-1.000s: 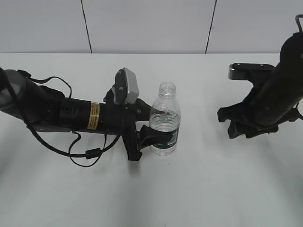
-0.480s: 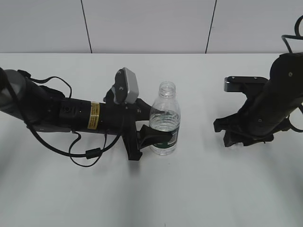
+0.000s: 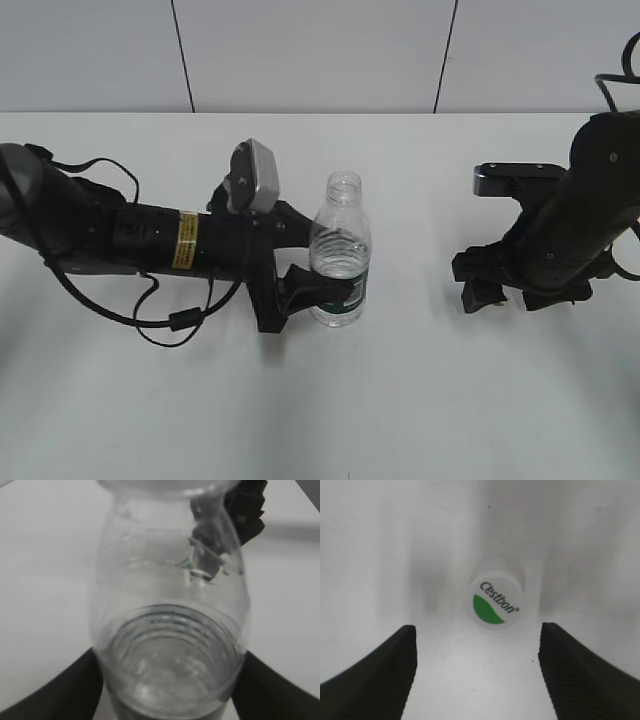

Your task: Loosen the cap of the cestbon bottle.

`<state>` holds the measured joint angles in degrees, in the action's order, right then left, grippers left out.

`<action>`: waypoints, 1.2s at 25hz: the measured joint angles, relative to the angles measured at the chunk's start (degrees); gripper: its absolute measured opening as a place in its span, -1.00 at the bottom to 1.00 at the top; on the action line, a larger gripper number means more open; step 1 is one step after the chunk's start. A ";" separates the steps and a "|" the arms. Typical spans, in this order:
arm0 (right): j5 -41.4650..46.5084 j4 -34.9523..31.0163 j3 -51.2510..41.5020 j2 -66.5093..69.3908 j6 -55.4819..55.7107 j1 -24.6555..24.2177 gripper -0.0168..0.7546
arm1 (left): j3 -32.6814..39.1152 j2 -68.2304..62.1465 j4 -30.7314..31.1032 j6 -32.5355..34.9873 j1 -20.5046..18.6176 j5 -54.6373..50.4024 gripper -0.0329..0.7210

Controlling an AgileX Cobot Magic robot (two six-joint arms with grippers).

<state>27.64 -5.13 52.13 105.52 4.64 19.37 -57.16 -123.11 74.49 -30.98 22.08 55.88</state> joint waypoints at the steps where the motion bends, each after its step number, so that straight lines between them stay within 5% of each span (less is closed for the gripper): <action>1: 0.16 0.00 0.00 0.00 0.00 0.00 0.55 | 0.00 0.00 1.27 -0.32 -0.84 0.45 0.42; 11: 0.73 0.00 0.00 0.00 -0.05 0.00 0.55 | 0.00 2.35 14.17 -5.79 -8.77 1.43 0.54; 18: 0.67 0.05 0.00 -5.44 -0.05 0.00 0.55 | 0.00 9.90 15.01 -10.69 -11.08 -14.90 0.54; 25: -1.79 6.34 0.00 -13.17 -0.05 0.00 0.55 | 0.00 15.14 6.89 -11.07 -11.02 -39.51 0.54; 30: -1.51 9.00 1.41 -16.87 -0.05 0.00 0.55 | 0.00 17.49 -5.58 -11.23 -11.02 -55.14 0.54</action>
<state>26.14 3.86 53.54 88.65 4.59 19.37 -57.16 -105.62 68.91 -42.21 11.06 0.74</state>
